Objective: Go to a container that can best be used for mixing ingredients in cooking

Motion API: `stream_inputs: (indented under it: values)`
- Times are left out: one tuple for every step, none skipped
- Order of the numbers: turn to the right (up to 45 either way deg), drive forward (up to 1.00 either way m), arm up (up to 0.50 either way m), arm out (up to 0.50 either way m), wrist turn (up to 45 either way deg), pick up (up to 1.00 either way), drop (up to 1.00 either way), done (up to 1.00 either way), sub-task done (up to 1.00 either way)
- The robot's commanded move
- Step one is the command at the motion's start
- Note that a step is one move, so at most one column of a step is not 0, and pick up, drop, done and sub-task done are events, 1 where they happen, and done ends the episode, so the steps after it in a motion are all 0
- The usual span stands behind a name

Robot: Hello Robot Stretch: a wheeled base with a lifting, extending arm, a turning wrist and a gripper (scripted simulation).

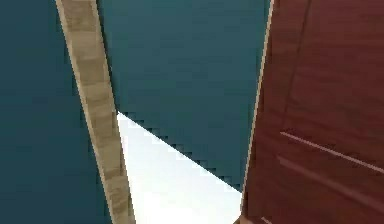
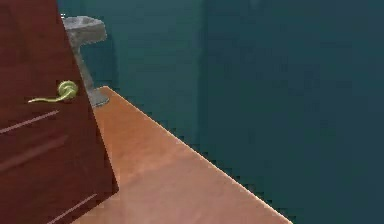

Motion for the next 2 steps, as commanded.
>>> stream_inputs:
  values:
    - [0.0,0.6,0.0,0.0,0.0,0.0,0.0,0.0,0.0]
    - [-36.0,0.0,0.0,0.0,0.0,0.0,0.0,0.0,0.0]
